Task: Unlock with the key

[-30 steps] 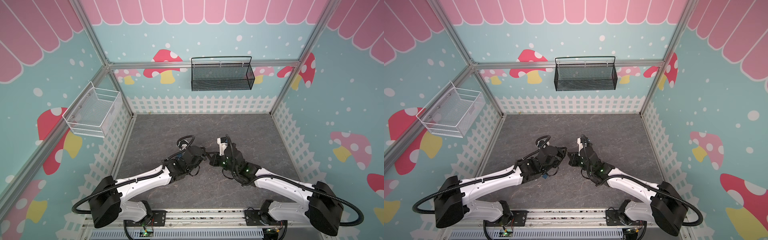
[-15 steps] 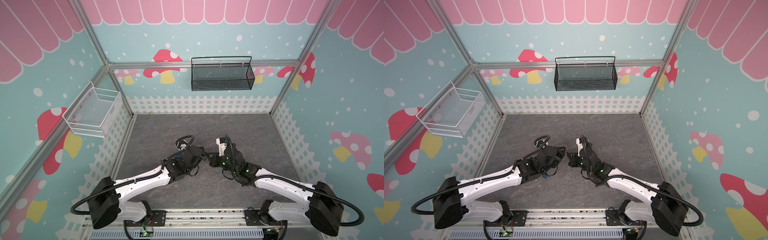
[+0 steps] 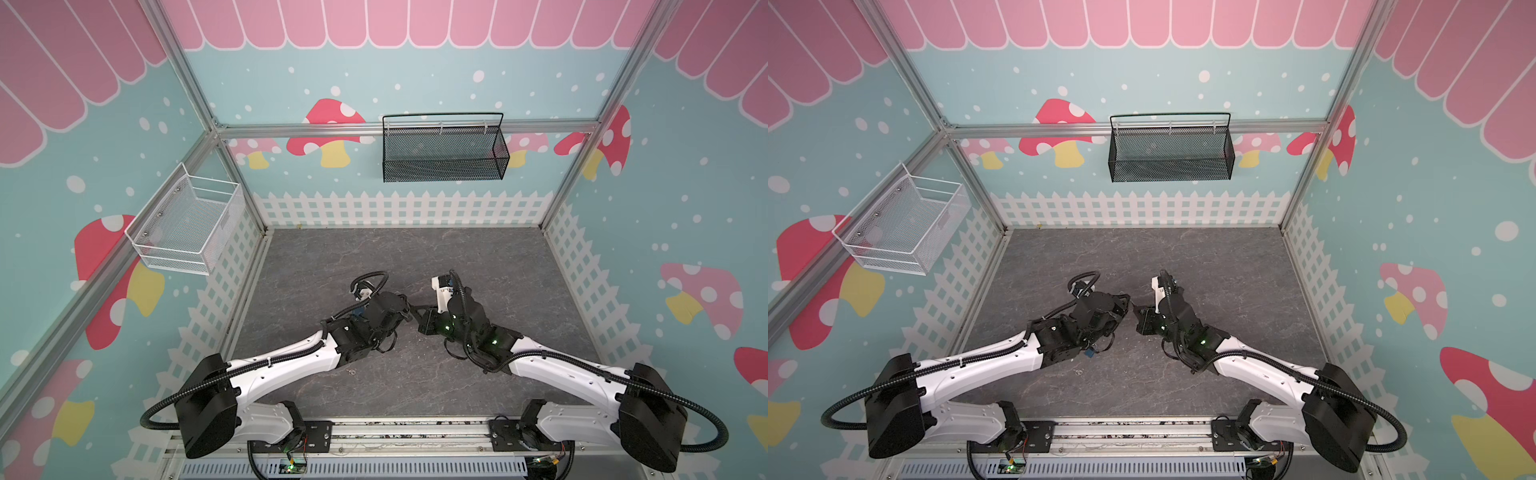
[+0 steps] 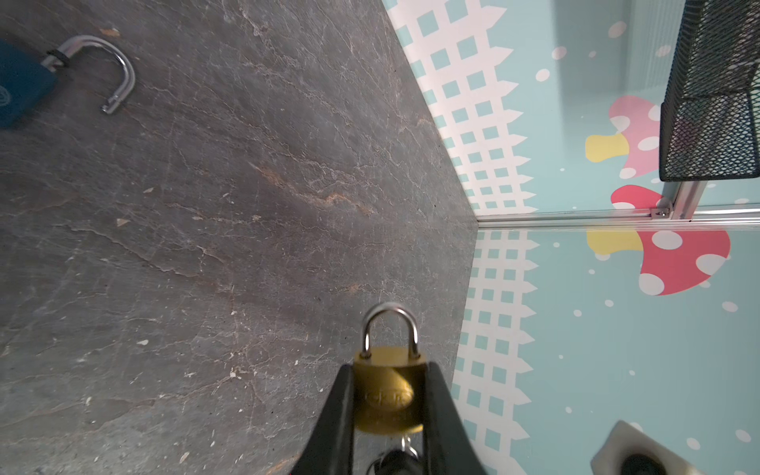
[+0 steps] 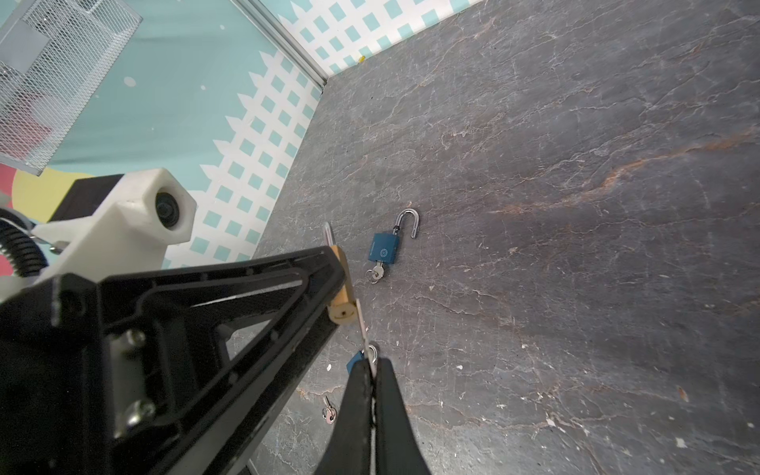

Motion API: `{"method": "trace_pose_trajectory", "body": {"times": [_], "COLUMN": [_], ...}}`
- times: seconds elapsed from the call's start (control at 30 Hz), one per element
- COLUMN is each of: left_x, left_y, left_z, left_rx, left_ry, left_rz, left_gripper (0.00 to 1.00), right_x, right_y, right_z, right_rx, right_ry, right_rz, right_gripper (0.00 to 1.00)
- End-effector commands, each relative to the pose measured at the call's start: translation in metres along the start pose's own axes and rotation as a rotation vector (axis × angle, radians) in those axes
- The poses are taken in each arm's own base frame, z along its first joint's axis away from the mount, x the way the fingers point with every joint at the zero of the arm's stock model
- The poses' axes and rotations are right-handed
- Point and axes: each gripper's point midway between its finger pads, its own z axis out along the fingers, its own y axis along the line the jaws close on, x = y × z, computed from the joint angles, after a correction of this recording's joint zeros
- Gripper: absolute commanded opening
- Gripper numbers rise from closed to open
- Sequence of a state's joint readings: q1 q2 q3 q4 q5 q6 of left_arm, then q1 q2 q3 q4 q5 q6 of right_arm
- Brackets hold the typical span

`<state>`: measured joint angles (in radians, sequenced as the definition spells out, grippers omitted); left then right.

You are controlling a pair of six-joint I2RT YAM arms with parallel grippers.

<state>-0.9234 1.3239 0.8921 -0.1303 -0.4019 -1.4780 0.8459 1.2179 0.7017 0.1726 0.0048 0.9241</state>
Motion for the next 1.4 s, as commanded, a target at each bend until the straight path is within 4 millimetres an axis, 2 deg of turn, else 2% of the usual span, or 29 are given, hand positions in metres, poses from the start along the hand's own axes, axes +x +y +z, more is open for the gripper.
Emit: {"method": "trace_pose_trajectory", "body": {"times": [0.0,0.4,0.67,1.37], "left_x": [-0.011,-0.016,-0.011,-0.005], "left_y": [-0.005,-0.001,-0.003,-0.009], "left_z": [-0.006,-0.003,0.001,0.004], "left_rx": [0.019,-0.002,-0.001,0.022], "left_ry": [-0.039,-0.046,-0.022,0.008], "left_rz": [-0.025,-0.027,-0.023,-0.03], "left_gripper": [0.0,0.0,0.0,0.0], "right_x": [-0.001,0.003,-0.008,-0.007], "right_y": [0.013,0.01,0.011,0.016], "right_z": [0.001,0.001,0.001,0.008], "right_rx": [-0.033,-0.019,-0.003,-0.023], "right_ry": [0.006,0.015,-0.026,-0.014], "right_rz": [-0.008,-0.017,-0.037,-0.041], "right_gripper": [0.0,0.0,0.0,0.0]}}
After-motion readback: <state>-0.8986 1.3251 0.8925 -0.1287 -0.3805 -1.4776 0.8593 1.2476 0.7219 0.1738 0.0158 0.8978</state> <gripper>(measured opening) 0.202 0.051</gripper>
